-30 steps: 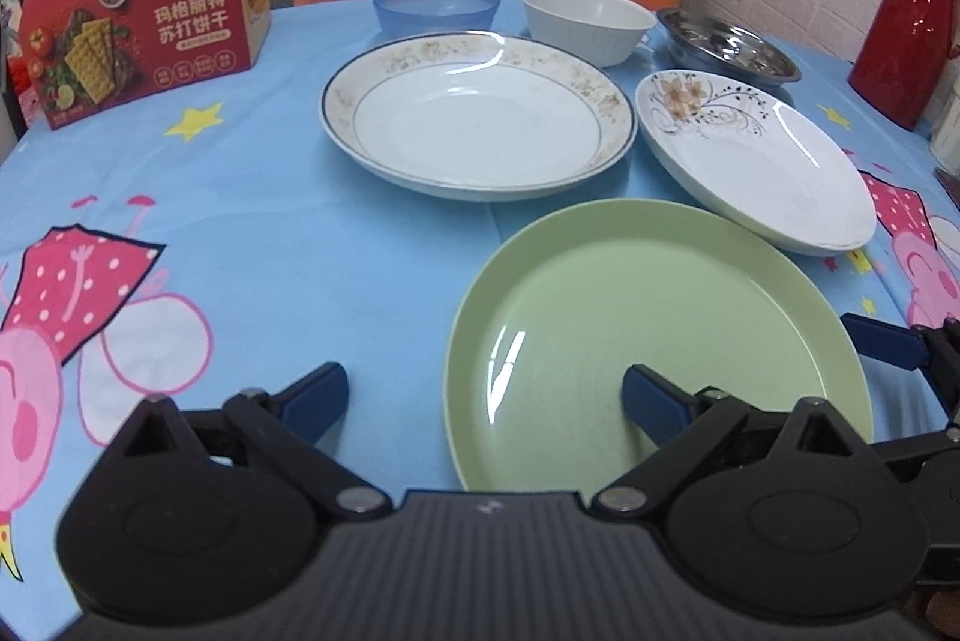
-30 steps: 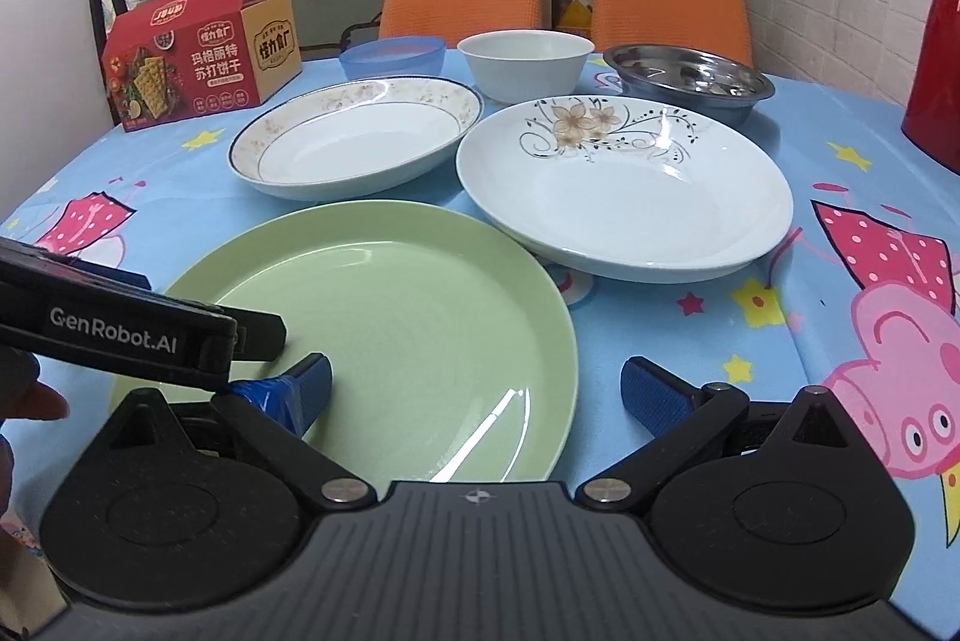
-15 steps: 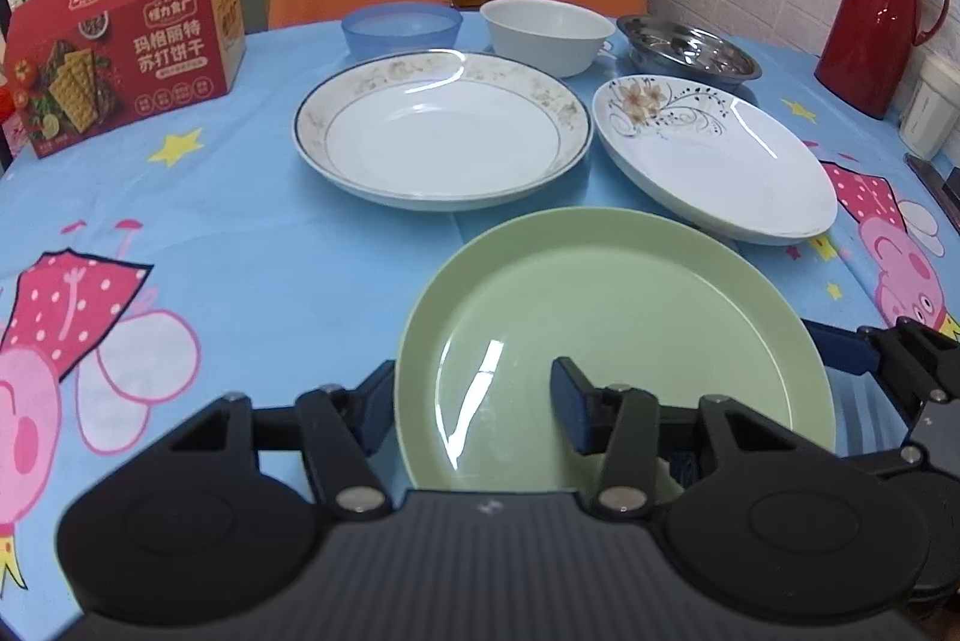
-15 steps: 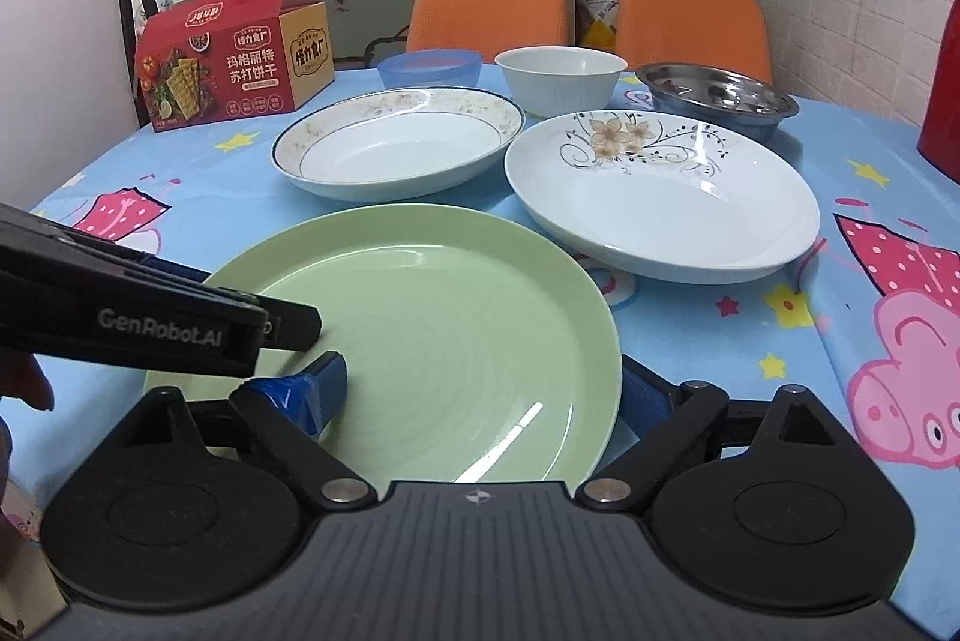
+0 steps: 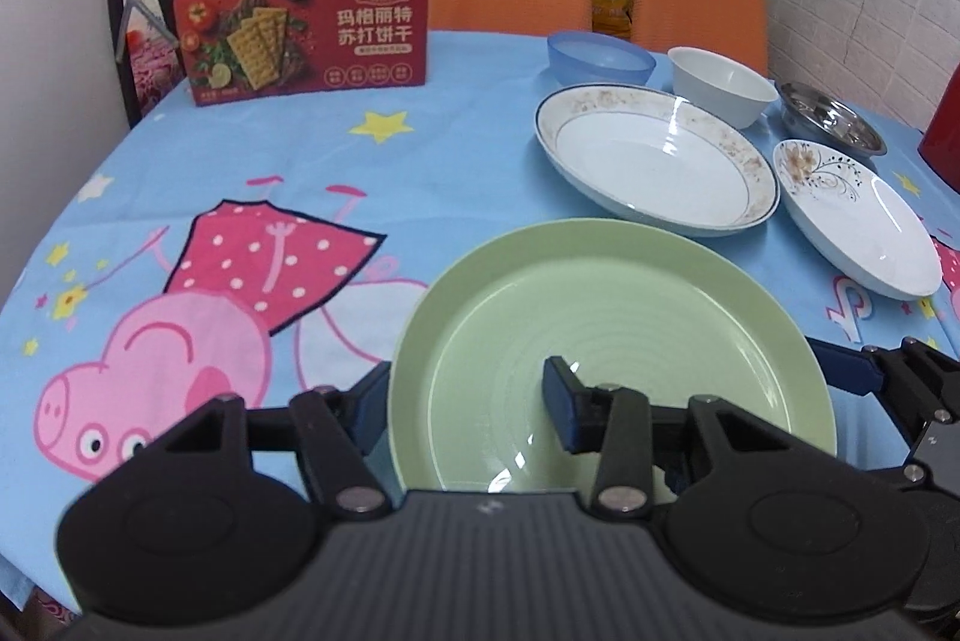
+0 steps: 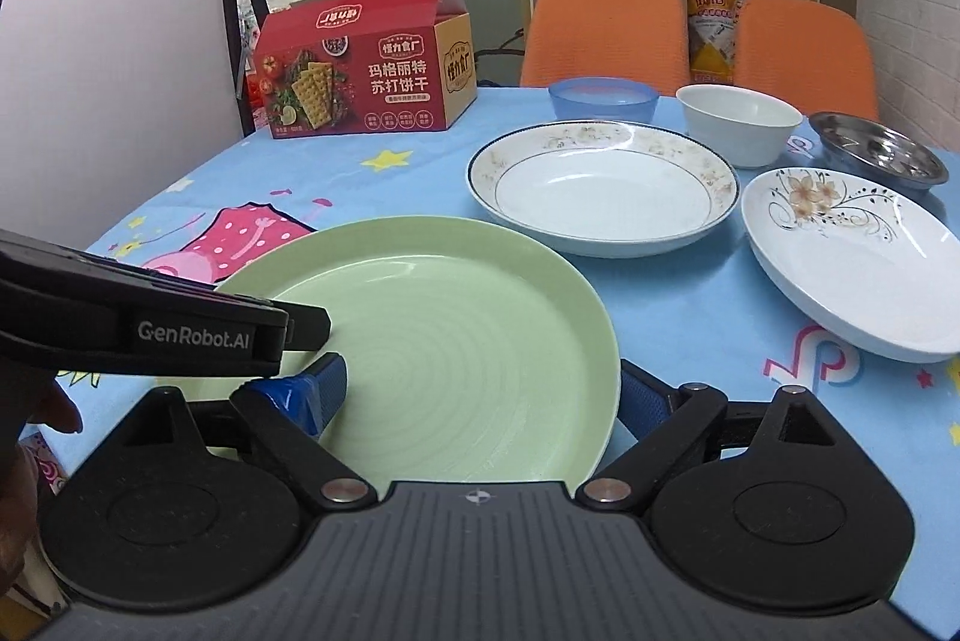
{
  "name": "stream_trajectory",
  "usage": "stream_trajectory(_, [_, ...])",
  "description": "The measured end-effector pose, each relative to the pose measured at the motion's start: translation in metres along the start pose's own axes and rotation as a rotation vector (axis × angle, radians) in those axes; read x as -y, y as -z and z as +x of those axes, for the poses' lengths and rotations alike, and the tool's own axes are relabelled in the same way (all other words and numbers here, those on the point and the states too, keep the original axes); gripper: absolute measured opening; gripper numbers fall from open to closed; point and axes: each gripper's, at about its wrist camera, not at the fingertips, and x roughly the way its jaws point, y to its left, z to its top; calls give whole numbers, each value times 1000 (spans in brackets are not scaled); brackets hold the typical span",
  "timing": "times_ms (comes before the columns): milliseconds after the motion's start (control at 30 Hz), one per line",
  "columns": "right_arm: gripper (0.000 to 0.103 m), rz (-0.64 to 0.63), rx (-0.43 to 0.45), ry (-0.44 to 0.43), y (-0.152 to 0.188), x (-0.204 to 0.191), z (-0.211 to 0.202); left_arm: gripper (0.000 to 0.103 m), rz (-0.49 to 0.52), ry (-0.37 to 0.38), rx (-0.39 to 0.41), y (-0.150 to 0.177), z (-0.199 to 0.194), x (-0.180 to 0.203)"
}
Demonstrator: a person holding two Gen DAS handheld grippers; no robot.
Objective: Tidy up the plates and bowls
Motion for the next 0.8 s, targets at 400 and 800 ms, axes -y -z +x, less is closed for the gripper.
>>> stream_trajectory(400, [81,29,1,-2,-7,24,-10,74,-62,48,92,-13,-7,-23])
stream_trajectory(800, [82,-18,64,107,-74,87,22,75,-57,29,78,-74,31,-32])
